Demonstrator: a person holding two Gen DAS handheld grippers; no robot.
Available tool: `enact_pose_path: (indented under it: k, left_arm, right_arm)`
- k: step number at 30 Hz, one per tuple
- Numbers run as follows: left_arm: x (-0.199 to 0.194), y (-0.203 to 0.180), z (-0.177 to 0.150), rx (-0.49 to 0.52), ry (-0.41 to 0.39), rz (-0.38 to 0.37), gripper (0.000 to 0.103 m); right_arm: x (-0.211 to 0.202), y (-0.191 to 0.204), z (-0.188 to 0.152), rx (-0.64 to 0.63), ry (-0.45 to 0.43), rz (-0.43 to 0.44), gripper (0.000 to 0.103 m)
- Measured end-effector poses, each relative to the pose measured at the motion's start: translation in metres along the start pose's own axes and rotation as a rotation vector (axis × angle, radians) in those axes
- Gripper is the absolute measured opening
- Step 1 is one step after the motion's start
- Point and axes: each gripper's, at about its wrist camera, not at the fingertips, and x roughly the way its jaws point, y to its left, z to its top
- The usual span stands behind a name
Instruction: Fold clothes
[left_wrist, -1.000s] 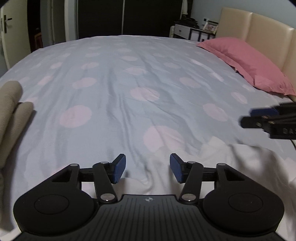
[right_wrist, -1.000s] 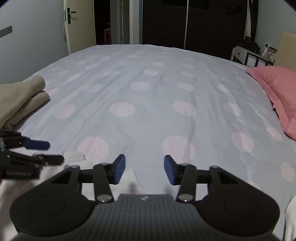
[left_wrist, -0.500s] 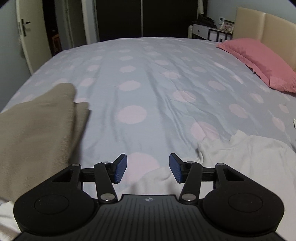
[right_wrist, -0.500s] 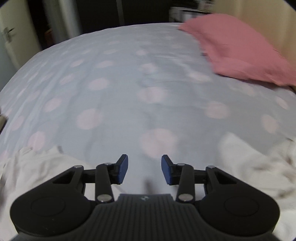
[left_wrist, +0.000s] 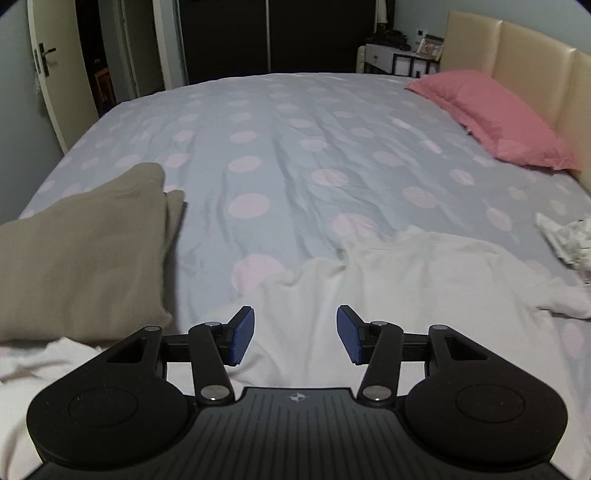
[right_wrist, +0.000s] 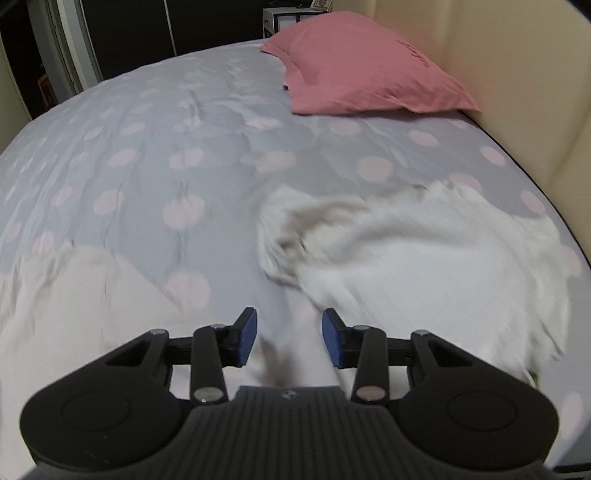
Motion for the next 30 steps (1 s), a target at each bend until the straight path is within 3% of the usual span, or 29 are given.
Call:
enact_pose_path:
  k: [4,10,12,13,14,15,16,22,30]
  left_arm:
    - [-0.019,-0.024,-0.011,0.032,-0.017,-0.055,0.048]
    - [-0.036,-0.062,-0.028,0.056,-0.024,-0.136,0.048]
    - [-0.039,-0.075,-0.034,0.069,-0.024,-0.156,0.048]
    - [-0.040,-0.080,-0.037,0.080,-0.023,-0.161,0.048]
    - [-0.041,-0.086,-0.040,0.092,-0.023,-0.165,0.048]
    - [-0.042,-0.091,-0.043,0.104,-0.023,-0.169,0.048]
    - [-0.043,-0.095,-0.047,0.113,-0.020,-0.174,0.048]
    - [-0.040,-0.113,-0.064,0.152,0.027,-0.217,0.048]
    - [-0.036,-0.127,-0.067,0.169,0.040,-0.253,0.048]
  right_arm:
    - [-0.025,-0.012,-0.035,-0.049,0.000,0.014,0.054]
    - [-0.009,-0.014,-0.063,-0.103,0.044,-0.035,0.051]
    - [-0.002,-0.009,-0.067,-0.153,0.046,-0.070,0.046]
    - [0.001,-0.007,-0.069,-0.178,0.048,-0.088,0.035]
    - [0.002,-0.004,-0.069,-0.195,0.053,-0.088,0.013]
    - [0.000,-0.002,-0.067,-0.200,0.063,-0.065,0.004]
    - [-0.003,0.002,-0.065,-0.208,0.072,-0.034,0.002]
    - [-0.035,0.046,-0.056,-0.301,0.091,0.135,0.000]
    - [-0.061,0.127,-0.048,-0.423,0.094,0.282,0.001]
